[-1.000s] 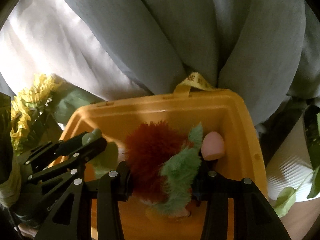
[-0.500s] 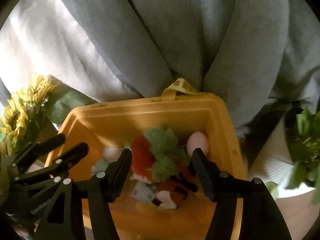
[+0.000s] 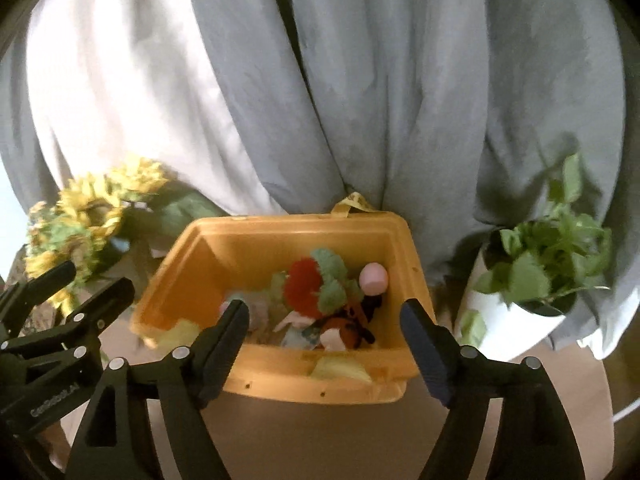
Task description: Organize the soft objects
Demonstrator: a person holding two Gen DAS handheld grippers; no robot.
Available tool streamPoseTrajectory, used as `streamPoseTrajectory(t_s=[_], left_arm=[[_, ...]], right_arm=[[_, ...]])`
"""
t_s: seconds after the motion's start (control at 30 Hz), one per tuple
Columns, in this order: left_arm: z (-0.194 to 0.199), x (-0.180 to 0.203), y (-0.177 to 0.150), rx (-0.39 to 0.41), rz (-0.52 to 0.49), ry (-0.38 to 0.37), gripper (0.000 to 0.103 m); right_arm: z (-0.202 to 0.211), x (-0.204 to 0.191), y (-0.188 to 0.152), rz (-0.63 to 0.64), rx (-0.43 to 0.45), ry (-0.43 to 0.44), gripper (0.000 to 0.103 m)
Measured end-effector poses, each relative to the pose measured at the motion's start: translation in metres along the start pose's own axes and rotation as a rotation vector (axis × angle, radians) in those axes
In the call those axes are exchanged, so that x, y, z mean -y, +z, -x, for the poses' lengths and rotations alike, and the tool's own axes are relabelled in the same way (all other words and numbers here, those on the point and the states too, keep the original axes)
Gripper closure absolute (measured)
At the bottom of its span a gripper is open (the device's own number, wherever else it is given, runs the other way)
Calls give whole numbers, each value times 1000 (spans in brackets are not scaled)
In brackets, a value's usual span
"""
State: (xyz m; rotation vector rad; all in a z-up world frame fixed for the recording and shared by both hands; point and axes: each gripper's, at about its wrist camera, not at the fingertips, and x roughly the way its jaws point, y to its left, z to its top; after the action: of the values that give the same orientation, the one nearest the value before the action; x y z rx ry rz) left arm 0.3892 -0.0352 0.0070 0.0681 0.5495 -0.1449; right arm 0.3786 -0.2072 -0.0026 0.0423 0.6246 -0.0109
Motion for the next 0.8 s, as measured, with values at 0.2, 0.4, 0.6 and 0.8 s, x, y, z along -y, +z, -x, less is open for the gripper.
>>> streamPoseTrajectory(t_s=[0.2,0.4,0.6,0.8], left_arm=[[45,-10,-19,60,-42,-16,1],[84,-16,-40,110,-101,-45,0],[124,-19,-61,139,-101,-53,0],[167,-16,-79,157,-73,-57,0]], right_arm=[[53,-13,-24,-18,60,-44,16],[97,-23,-56,-55,102,-112,13],[135,-31,-79,-64,139,-153,12],[178,-35,-98,-39,185,-148,12]])
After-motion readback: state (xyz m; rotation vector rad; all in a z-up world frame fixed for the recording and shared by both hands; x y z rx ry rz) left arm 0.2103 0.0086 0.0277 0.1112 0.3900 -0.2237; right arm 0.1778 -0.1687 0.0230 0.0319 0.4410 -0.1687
